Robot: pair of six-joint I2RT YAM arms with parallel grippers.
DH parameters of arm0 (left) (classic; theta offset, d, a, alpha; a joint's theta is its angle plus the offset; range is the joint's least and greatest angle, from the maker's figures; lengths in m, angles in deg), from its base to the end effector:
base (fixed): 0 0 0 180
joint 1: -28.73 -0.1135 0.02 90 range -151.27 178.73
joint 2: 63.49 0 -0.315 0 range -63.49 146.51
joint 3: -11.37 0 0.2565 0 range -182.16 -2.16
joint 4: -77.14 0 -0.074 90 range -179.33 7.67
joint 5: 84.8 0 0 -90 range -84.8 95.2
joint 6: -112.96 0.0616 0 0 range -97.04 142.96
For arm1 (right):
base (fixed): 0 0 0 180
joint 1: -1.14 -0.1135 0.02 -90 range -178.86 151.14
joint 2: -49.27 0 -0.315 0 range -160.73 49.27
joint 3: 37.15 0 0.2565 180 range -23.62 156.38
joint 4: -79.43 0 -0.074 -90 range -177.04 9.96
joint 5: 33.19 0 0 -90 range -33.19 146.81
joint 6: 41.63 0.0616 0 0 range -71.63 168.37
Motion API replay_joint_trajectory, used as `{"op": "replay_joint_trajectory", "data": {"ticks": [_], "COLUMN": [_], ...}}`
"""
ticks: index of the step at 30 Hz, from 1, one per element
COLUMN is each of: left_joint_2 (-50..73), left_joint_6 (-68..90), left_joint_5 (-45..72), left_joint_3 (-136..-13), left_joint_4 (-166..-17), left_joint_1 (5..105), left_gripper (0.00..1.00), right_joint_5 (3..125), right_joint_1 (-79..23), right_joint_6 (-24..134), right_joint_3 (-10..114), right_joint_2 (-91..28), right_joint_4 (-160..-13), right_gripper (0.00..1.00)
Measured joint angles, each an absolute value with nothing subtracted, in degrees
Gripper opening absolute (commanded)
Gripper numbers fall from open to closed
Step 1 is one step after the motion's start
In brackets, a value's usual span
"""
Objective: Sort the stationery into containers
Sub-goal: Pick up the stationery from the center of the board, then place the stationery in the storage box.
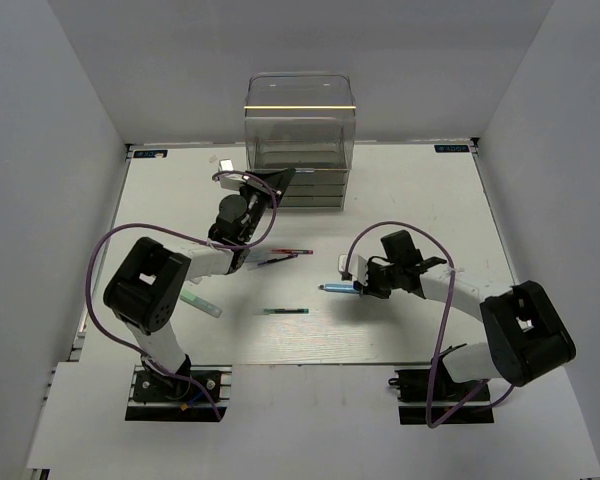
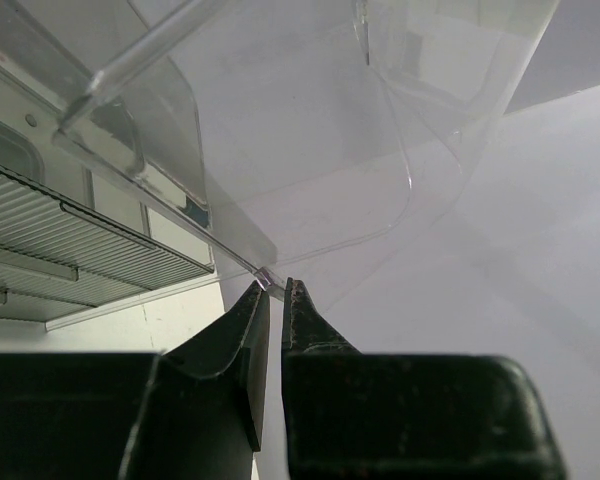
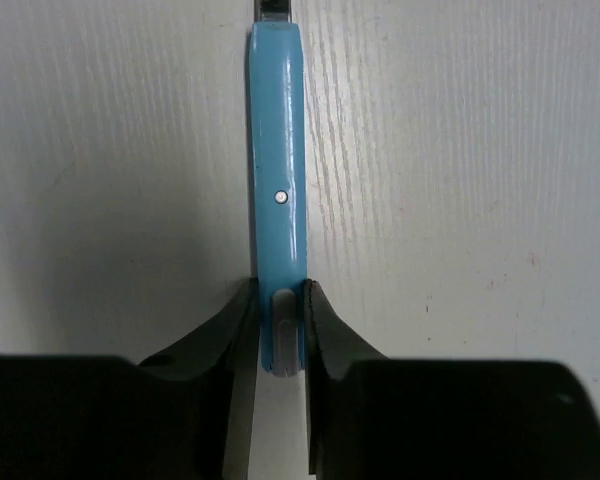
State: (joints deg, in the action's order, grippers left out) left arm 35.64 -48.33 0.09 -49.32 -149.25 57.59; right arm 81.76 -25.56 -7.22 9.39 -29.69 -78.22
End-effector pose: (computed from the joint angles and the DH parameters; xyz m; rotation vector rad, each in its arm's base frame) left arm 0.3573 -0.1906 0.2838 -0.6480 1.4451 -1.3488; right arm 0.2127 0.1360 0.1791 -1.7240 1.7142 0.3275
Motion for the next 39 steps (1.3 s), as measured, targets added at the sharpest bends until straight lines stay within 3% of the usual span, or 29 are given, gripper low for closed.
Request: {"op": "replay_joint_trajectory", "data": {"ticks": [1,15,28,39], "left_joint_2": [35.57,34.44,33.91,33.89], "left_joint_6": [-48.31,-48.15,-48.0,-48.0], "left_joint_5": [0.11,0.09,0.09,0.09], "left_joint_3": [-49.32,-49.32,-49.32,-49.32], "left_joint_4": [-149.23,-148.4,-147.79,-147.74], "left_joint_1": [57.57,57.63,57.63,57.63], "left_gripper": [0.0,0.0,0.0,0.0], "right_joint_5": [81.56,75.96,58.28,52.29], "right_joint_1": [-25.56,-25.65,-29.12,-33.19], "right_joint_6": [-7.49,-3.66,-1.3,-7.29], "right_joint_3": [9.2,14.11,21.5,23.71], "right_joint_2": [-29.38,-26.41,-34.41,-41.49], "right_joint_4": [-78.2,-79.6,-110.09,-129.65], "right_gripper": [0.0,0.0,0.0,0.0]}}
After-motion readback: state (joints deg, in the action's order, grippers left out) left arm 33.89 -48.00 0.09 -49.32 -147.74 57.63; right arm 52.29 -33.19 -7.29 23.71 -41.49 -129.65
